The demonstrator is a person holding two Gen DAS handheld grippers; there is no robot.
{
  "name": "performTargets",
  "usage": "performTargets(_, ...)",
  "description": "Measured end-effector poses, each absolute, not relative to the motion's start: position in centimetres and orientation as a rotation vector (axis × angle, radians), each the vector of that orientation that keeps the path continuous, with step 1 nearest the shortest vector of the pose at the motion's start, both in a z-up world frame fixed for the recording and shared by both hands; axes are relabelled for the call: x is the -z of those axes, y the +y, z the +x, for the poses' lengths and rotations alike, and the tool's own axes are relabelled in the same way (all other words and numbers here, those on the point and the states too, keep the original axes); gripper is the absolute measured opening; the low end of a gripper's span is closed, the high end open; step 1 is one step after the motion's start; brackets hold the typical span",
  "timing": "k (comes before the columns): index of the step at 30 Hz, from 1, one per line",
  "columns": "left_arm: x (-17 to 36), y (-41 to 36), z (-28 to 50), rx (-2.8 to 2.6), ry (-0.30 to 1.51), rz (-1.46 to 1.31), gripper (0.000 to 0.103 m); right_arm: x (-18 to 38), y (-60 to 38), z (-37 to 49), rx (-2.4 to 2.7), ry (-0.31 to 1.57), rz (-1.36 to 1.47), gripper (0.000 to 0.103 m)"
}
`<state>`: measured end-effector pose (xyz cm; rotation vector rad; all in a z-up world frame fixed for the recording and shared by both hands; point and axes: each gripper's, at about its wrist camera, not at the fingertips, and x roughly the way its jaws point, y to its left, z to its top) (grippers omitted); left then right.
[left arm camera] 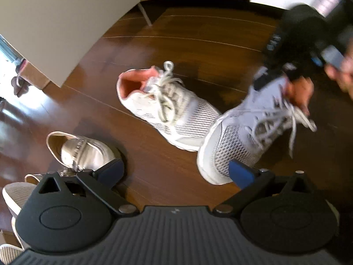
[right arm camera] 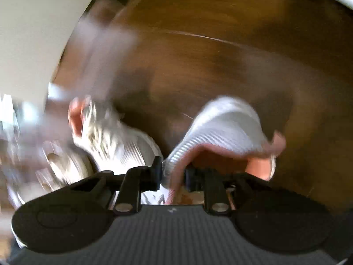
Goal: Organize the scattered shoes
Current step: 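Lift the sneaker with the right gripper and carry it toward the cabinet, then grasp the second pink-lined sneaker with the left gripper while the right holds its sneaker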
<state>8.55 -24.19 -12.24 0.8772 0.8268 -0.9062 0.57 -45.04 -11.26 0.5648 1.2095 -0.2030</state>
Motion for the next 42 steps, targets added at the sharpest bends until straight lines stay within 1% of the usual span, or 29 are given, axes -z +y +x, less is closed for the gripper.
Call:
performTargets(4,12.3,-24.8,7.3,0.971,0.783,0.897,0.102,10.0,-44.2,4.8,-0.110,1.337,0.124,0.019)
performTargets(6,12.7,-25.6,6.8,0.994,0.758,0.901,0.102,9.5,-43.5,6.4,-0.238,1.351,-0.088,0.026)
performTargets(7,12.9,-26.1,6.5,1.004,0.745,0.901,0.102,9.3,-43.1,6.7,-0.247,1.331,-0.164,0.041)
performTargets(8,13.1,-26.5,6.4,1.010,0.737,0.902,0.102,8.8,-43.1,6.5,-0.219,1.298,-0.174,0.055)
performTargets(9,13.2,-26.7,6.5,1.006,0.740,0.902,0.102,8.1,-43.3,6.1,-0.184,1.262,-0.169,0.060)
performTargets(12,13.8,-27.6,8.5,0.967,0.806,0.864,0.102,6.3,-44.5,1.3,-0.002,1.092,0.019,0.066)
performTargets(14,13.6,-28.4,10.6,0.940,0.900,0.770,0.102,6.6,-44.3,-2.1,0.091,1.044,0.088,0.073)
performTargets(17,13.5,-30.4,13.4,0.904,1.055,0.569,0.102,8.7,-41.7,-7.1,0.189,1.043,0.117,0.073)
performTargets(21,14.4,-33.0,15.4,0.860,1.169,0.418,0.101,12.6,-38.0,-8.1,0.217,1.097,0.070,0.073)
performTargets(23,15.8,-34.6,16.2,0.816,1.234,0.413,0.095,14.3,-36.3,-7.8,0.208,1.123,0.035,0.080)
performTargets(24,16.5,-35.0,16.3,0.803,1.269,0.416,0.092,14.9,-35.8,-7.4,0.193,1.129,0.021,0.081)
performTargets(26,17.9,-35.7,16.4,0.776,1.342,0.411,0.079,15.8,-35.3,-6.8,0.206,1.143,-0.020,0.081)
performTargets(28,18.7,-35.7,16.5,0.752,1.390,0.356,0.075,16.7,-35.3,-6.7,0.217,1.155,-0.045,0.081)
performTargets(29,19.1,-35.7,16.7,0.724,1.415,0.318,0.069,17.2,-35.4,-6.6,0.221,1.161,-0.057,0.075)
performTargets(30,19.5,-35.6,16.8,0.702,1.435,0.289,0.064,17.6,-35.5,-6.6,0.230,1.168,-0.070,0.074)
performTargets(31,19.7,-35.6,16.9,0.689,1.446,0.274,0.050,18.1,-35.7,-6.5,0.240,1.175,-0.083,0.072)
performTargets(32,20.0,-35.6,17.0,0.678,1.464,0.259,0.029,18.1,-36.0,-6.7,0.235,1.172,-0.081,0.071)
performTargets(33,20.6,-35.7,16.9,0.666,1.489,0.250,0.026,18.1,-36.3,-7.0,0.225,1.165,-0.076,0.071)
performTargets(38,21.1,-37.4,15.3,0.670,1.454,0.287,0.026,18.1,-38.3,-8.2,0.238,1.147,-0.073,0.067)
performTargets(42,20.9,-39.8,14.1,0.710,1.426,0.284,0.027,18.2,-41.4,-9.7,0.293,1.138,-0.064,0.067)
